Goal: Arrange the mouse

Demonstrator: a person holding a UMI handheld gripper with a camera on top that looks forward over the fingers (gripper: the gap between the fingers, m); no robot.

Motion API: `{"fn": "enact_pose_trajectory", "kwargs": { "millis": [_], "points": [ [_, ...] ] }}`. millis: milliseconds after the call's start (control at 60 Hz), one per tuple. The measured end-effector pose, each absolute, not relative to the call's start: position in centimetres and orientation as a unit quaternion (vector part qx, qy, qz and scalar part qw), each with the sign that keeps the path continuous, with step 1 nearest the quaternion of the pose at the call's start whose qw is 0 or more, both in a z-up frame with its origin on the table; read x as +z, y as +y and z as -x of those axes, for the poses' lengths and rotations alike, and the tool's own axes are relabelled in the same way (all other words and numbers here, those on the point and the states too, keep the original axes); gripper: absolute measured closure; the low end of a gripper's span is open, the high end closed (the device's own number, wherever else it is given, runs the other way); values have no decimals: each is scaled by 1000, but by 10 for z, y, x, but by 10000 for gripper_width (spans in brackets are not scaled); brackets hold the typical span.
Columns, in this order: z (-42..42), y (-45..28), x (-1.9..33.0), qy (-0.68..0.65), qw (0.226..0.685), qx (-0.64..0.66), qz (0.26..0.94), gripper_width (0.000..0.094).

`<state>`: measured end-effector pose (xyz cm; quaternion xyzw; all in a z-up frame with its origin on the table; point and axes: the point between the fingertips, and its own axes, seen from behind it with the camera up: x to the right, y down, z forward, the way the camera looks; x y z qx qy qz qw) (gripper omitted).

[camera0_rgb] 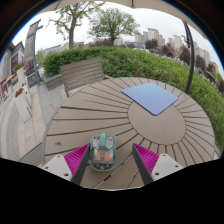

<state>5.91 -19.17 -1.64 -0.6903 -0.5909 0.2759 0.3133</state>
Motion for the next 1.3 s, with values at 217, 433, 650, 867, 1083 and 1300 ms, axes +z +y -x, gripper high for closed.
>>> {"fn": "enact_pose_trajectory", "kwargs": {
  "millis": [217, 433, 650, 867, 1083, 1300],
  "points": [
    [-64, -177, -10, -598, 311, 260, 692, 548],
    [-63, -149, 53, -597, 311, 267, 690, 549],
    [18, -82, 139, -591, 363, 307, 651, 548],
    [133, 14, 100, -581, 385, 299, 652, 548],
    [187, 50, -5, -596, 339, 278, 672, 529],
    [180, 58, 3, -624, 354, 271, 642, 193]
  ]
}}
